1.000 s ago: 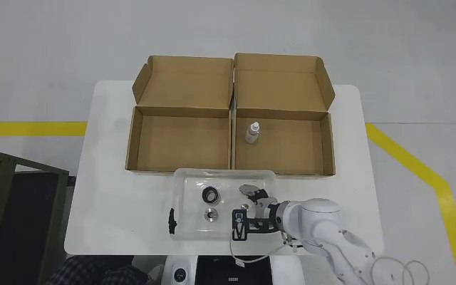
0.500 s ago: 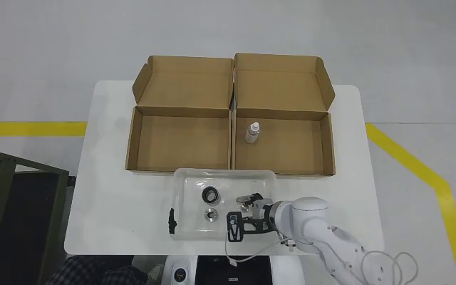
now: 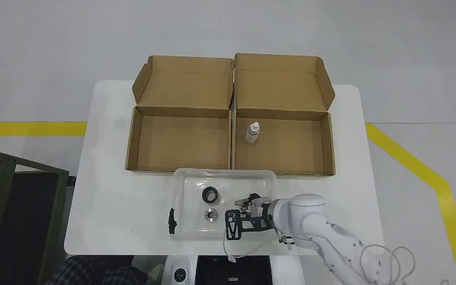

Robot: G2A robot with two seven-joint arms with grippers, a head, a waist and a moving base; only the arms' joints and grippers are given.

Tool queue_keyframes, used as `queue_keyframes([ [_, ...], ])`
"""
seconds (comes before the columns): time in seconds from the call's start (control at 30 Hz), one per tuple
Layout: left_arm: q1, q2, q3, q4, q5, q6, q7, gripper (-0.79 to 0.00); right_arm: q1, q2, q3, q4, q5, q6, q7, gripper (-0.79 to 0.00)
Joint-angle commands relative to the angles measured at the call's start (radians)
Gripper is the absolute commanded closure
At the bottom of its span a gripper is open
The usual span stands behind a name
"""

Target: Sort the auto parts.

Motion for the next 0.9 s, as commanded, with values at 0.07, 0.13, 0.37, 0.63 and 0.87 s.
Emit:
queue_keyframes([
  [0.07,0.0,0.0,0.0,0.0,0.0,0.0,0.0,-0.785,-0.003,0.003,0.024,-0.019,0.051,0.015,-0.019,0.0],
  [0.13,0.0,0.0,0.0,0.0,0.0,0.0,0.0,-0.785,-0.009,0.005,0.04,-0.027,0.075,0.026,-0.035,0.0],
  [0.37,0.0,0.0,0.0,0.0,0.0,0.0,0.0,-0.785,-0.049,0.017,0.114,-0.034,0.141,0.058,-0.119,0.0],
  [0.63,0.0,0.0,0.0,0.0,0.0,0.0,0.0,-0.785,-0.109,0.035,0.241,-0.099,0.188,0.098,-0.289,0.0],
  [0.87,0.0,0.0,0.0,0.0,0.0,0.0,0.0,-0.785,-0.131,0.042,0.311,-0.141,0.202,0.13,-0.418,0.0],
])
